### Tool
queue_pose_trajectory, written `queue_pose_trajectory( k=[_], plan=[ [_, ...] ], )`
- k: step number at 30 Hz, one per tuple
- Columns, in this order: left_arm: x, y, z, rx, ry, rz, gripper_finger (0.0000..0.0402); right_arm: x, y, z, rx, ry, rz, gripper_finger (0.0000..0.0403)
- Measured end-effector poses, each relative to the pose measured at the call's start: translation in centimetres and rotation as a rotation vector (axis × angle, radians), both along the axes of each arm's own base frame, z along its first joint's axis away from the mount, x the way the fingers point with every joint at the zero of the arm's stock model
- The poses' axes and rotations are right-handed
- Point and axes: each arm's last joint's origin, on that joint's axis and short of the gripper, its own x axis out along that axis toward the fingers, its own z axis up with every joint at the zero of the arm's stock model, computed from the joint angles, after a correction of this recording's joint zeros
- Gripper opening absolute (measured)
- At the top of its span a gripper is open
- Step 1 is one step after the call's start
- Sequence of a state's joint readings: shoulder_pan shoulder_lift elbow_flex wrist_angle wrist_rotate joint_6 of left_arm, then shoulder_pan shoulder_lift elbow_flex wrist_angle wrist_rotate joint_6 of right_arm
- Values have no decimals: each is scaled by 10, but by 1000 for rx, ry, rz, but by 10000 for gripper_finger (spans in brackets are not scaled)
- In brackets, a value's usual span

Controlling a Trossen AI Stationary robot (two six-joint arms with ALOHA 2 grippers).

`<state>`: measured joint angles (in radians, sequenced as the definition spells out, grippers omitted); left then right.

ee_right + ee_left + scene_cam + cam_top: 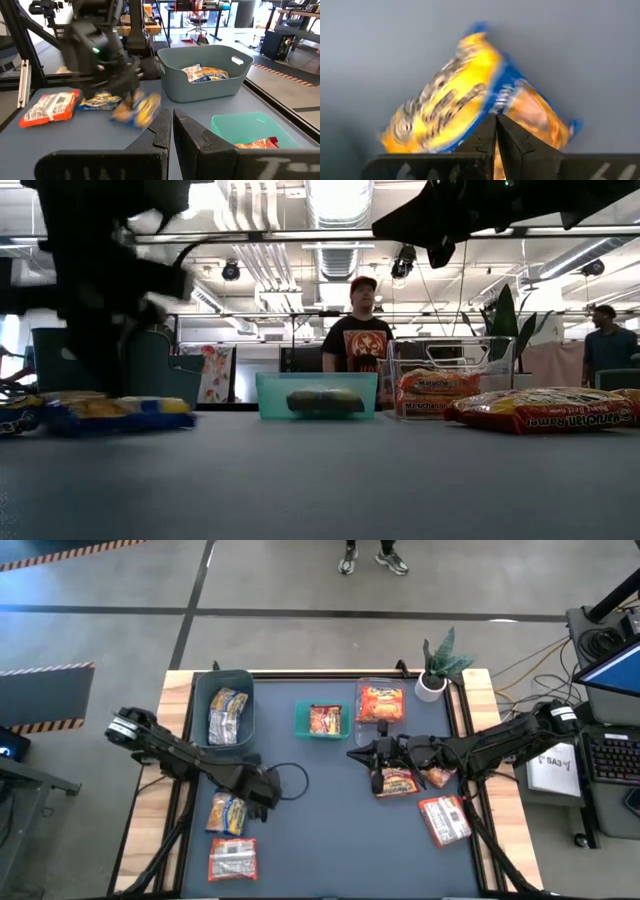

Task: Sort Maruchan noodles
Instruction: Put the top blue noodle pack into the dark blue bin

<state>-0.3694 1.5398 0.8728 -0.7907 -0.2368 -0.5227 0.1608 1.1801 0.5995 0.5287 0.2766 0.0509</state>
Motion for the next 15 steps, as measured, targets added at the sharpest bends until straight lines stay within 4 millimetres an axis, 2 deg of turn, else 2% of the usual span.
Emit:
queue_pose_trajectory(
  k=[5, 11, 15],
  plan=[
    [16, -11, 18, -40, -135, -175, 0, 0, 0, 0, 1, -3, 5, 9],
    [5, -9, 19, 5, -22, -243, 0, 1, 3, -2, 84, 4, 66, 9],
    [1, -13, 11, -53, -26, -219, 0, 5, 3, -10, 143, 34, 56, 9]
  ],
)
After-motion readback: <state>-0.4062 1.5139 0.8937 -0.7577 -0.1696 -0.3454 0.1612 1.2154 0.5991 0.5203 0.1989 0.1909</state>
